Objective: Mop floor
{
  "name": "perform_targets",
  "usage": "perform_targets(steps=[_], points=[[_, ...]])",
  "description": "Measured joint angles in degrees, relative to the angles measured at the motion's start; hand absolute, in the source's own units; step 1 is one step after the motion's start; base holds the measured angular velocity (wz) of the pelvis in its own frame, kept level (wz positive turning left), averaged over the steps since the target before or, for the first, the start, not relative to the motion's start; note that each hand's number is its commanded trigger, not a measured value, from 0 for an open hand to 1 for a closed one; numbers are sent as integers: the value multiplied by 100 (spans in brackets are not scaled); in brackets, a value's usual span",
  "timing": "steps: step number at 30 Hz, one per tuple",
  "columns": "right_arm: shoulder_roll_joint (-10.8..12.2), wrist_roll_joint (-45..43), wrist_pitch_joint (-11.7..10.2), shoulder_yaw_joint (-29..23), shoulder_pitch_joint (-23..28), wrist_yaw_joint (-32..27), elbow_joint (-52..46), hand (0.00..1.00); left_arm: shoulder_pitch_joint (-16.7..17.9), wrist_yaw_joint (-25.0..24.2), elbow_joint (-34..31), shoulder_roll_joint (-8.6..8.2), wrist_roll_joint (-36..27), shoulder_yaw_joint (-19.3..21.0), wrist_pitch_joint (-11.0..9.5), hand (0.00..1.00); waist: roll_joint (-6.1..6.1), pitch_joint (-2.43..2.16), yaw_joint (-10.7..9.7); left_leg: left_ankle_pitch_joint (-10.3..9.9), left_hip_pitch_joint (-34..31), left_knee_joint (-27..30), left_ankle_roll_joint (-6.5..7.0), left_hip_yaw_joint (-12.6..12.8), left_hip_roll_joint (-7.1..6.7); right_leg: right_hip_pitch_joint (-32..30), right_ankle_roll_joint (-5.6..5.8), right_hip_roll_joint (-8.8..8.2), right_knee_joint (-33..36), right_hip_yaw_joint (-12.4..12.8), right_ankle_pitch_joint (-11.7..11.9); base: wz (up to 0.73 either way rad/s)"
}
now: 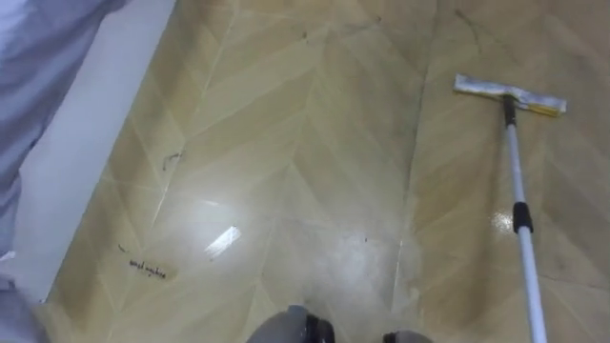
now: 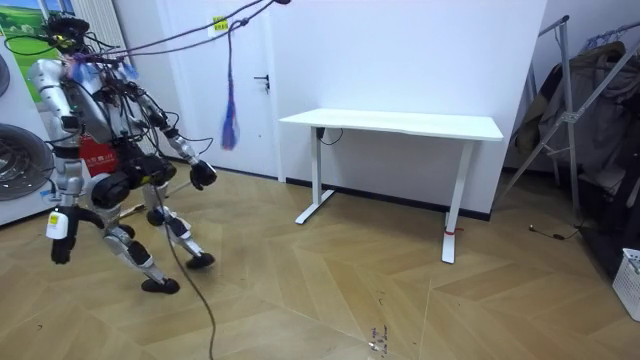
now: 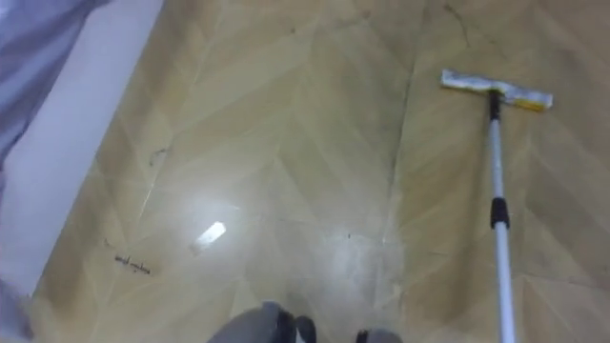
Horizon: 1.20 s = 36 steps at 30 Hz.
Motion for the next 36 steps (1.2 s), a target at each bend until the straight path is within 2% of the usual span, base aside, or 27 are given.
perform_targets(steps=[2, 4, 5, 7, 8, 9, 10, 11, 12, 13, 14, 15, 16, 17, 18, 19, 20, 21, 22, 24, 26, 28, 31, 33, 34, 35, 36], points=[[97, -81, 20, -143, -61, -96, -13, 100, 1, 14, 91, -17, 7, -17, 17, 0, -6, 18, -15, -61, 204, -112, -42, -13, -5, -246, -113, 82, -1156, -29, 154, 0], [112, -173, 151, -228, -177, -138, -49, 100, 3, 43, 267, -39, 43, -18, 108, 0, -24, 32, 20, -201, 360, -76, -127, -93, 16, -177, -250, 130, -1534, -147, 548, -2], [93, -268, 309, -359, -331, -152, -118, 100, 5, 56, 302, -39, 44, -13, 196, 0, -35, 34, 130, -269, 435, -42, -210, -118, 63, -60, -340, 203, -1562, -183, 597, -16], [12, -296, 453, -406, -738, -149, -131, 100, -2, 71, 312, -24, 11, 35, 299, 0, -98, 67, 231, -334, 442, 126, -321, -168, 120, -21, -485, 247, -1483, -229, 530, -14], [-76, -295, 538, -409, -1030, -124, -124, 100, -1, 100, 246, 23, -74, 32, 308, 0, -173, 99, 273, -286, 314, 591, -467, -153, 158, -17, -510, 245, -1299, -211, 361, 4], [-118, -292, 545, -409, -1180, -114, -123, 100, 7, 134, 214, 61, -161, 7, 311, 0, -218, 118, 308, -206, 195, 917, -609, -111, 228, -18, -504, 275, -1181, -194, 260, 0], [-186, -272, 522, -366, -1492, -87, -132, 100, 50, 196, 101, 168, -377, -61, 326, 0, -337, 132, 400, 66, -101, 1634, -971, -61, 360, -24, -499, 344, -917, -149, 40, -10], [-232, -230, 482, -306, -1795, -47, -171, 100, 118, 238, 13, 277, -538, -126, 344, 0, -445, 116, 491, 458, -420, 2325, -1122, -49, 485, -13, -550, 400, -681, -136, -152, -13], [-258, -183, 443, -275, -1925, -6, -200, 100, 142, 248, -16, 318, -575, -163, 345, 0, -508, 122, 514, 695, -565, 2608, -1161, -57, 512, -3, -582, 406, -589, -134, -231, 0], [-324, 3, 339, -220, -2071, 80, -251, 100, 169, 243, -48, 358, -595, -220, 344, 0, -598, 77, 554, 811, -850, 2871, -1122, -128, 511, 26, -649, 426, -468, -132, -343, 16], [-366, 120, 241, -226, -2209, 132, -324, 100, 181, 206, -96, 358, -549, -216, 353, 0, -625, 82, 601, 715, -1057, 2642, -998, -125, 594, 119, -668, 427, -433, -155, -427, 17], [-373, 193, 226, -229, -2253, 146, -363, 100, 217, 181, -139, 358, -524, -209, 352, 0, -646, 83, 653, 659, -1134, 2342, -985, -133, 632, 178, -664, 426, -437, -155, -467, 8], [-374, 357, 231, -227, -2268, 194, -381, 100, 311, 124, -233, 355, -521, -208, 348, 0, -685, 106, 721, 653, -1176, 1525, -1009, -143, 697, 359, -618, 426, -492, -153, -562, 4], [-363, 416, 240, -219, -2159, 290, -381, 100, 380, 32, -248, 354, -508, -209, 350, 0, -646, 96, 715, 696, -1104, 565, -1025, -171, 732, 610, -553, 415, -587, -184, -683, 6], [-363, 415, 237, -219, -2067, 340, -381, 100, 420, -15, -239, 353, -496, -205, 353, 0, -627, 106, 711, 861, -1064, 312, -933, -172, 781, 744, -521, 368, -632, -210, -756, 15], [-368, 414, 220, -201, -1768, 413, -383, 100, 456, -116, -216, 356, -372, -201, 402, 0, -568, 33, 676, 924, -937, 254, -800, -61, 774, 963, -412, 259, -756, -258, -879, 36], [-414, 407, 203, -182, -1439, 445, -368, 100, 390, -188, -199, 345, -319, -202, 407, 0, -537, 8, 588, 806, -782, 233, -591, 68, 719, 1185, -234, 130, -901, -313, -917, 44], [-449, 395, 201, -160, -1279, 454, -340, 100, 365, -213, -192, 335, -300, -202, 402, 0, -510, 11, 571, 762, -710, 227, -521, 140, 671, 1264, -190, 52, -920, -301, -934, 43], [-529, 309, 203, -95, -1022, 446, -179, 100, 182, -221, -128, 269, -200, -207, 389, 0, -453, 3, 558, 616, -585, 244, -287, 206, 524, 1303, -114, -64, -707, -252, -892, 25], [-610, 229, 208, 59, -616, 368, -6, 100, -96, -220, 24, 188, -135, -203, 317, 0, -280, 11, 468, 393, -414, 303, -105, 296, 354, 1129, 1, -300, -52, -196, -470, 20], [-539, 173, 206, 81, -106, 308, 12, 100, -174, -186, 78, 159, -130, -169, 102, 0, -48, -96, 304, 183, -264, 281, 33, 308, 227, 774, 61, -308, 569, 52, 146, 3], [-381, 156, 184, 77, 71, 232, 10, 100, -184, -144, 50, 109, -92, -70, 48, 0, 47, -66, 172, 112, -127, 152, 55, 306, 195, 440, 77, -265, 641, 153, 139, -17], [-93, 156, 167, 77, 158, 94, -7, 100, -180, -50, 65, 16, -86, -86, 53, 0, 42, -24, -27, 73, 106, -127, 22, 297, 191, -100, 90, -99, -158, 117, 125, -8], [1, 117, 167, 70, 130, 73, -9, 100, -181, -43, 59, -45, -89, -92, 89, 0, 21, -8, -82, 13, 250, -205, -27, 287, 189, -191, -18, -74, -1088, 66, 249, 0], [69, 43, 174, 16, 107, 29, -30, 100, -180, -15, 61, -51, -95, -88, 122, 0, -27, 23, -79, -69, 344, -189, -79, 286, 195, -217, -82, -9, -1535, 26, 500, 0], [97, -69, 194, -94, 119, 7, -94, 100, -156, 26, 90, -70, -103, -87, 178, 0, -94, 36, -77, -152, 424, -151, -152, 243, 216, -134, -169, 58, -1598, 10, 739, 0], [96, -123, 224, -161, 97, 2, -122, 100, -141, 27, 104, -80, -107, -87, 195, 0, -90, 41, -56, -192, 461, -120, -204, 203, 240, -63, -212, 92, -1601, -24, 750, 0]])
